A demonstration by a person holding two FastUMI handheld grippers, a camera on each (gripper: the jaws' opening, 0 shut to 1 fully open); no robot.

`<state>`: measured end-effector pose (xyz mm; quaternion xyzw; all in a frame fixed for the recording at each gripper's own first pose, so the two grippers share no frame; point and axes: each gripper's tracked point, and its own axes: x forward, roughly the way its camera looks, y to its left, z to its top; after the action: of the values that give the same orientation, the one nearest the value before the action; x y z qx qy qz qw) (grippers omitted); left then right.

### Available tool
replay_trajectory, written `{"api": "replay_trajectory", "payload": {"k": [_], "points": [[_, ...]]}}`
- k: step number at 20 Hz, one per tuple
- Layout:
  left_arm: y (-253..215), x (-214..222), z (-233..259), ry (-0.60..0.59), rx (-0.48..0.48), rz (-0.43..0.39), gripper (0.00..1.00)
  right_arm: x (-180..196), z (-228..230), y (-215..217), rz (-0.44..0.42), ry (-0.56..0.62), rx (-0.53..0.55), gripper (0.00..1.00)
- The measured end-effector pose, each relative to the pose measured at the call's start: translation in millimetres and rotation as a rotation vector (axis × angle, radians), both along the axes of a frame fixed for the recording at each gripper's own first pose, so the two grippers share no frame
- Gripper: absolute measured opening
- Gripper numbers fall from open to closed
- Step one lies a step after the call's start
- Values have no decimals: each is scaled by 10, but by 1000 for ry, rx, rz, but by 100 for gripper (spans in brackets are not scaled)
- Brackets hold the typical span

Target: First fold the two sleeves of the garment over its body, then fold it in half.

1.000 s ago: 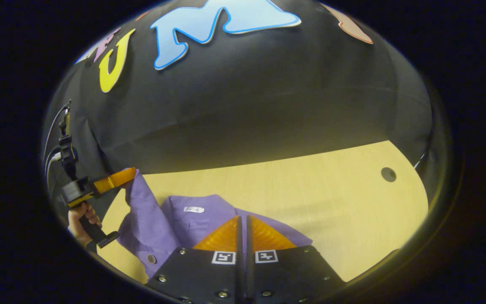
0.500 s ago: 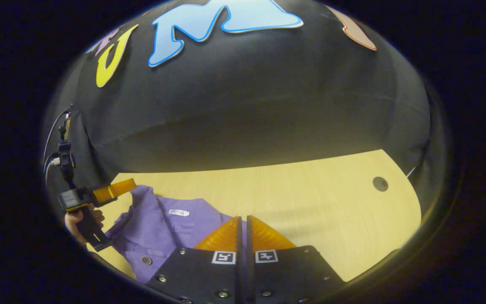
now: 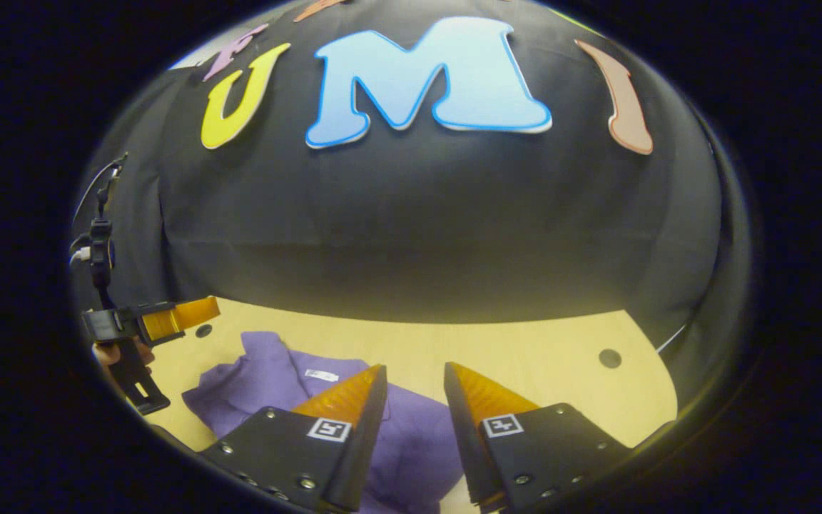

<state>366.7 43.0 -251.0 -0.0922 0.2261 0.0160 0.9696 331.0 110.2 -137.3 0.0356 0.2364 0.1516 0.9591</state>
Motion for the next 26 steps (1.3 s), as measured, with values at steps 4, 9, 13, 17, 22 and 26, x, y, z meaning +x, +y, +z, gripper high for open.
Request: {"api": "replay_trajectory", "payload": {"k": [4, 9, 13, 17, 22, 26], "points": [[114, -316, 580, -94, 3, -6, 95, -307, 569, 36, -18, -117, -16, 86], [181, -832, 1242, -213, 38, -47, 96, -831, 1121, 10, -61, -209, 1, 86], [147, -1273, 1617, -278, 50, -85, 96, -1298, 1357, 5, -74, -243, -2, 86], [99, -1648, 1835, -318, 47, -95, 95, -1582, 1543, -27, -71, -281, -10, 85], [5, -2111, 2252, -390, 43, -82, 95, -1776, 1787, -104, -53, -375, -67, 84], [3, -2348, 2339, -406, 52, -47, 94, -1950, 1834, -28, 25, -420, -132, 84]]}}
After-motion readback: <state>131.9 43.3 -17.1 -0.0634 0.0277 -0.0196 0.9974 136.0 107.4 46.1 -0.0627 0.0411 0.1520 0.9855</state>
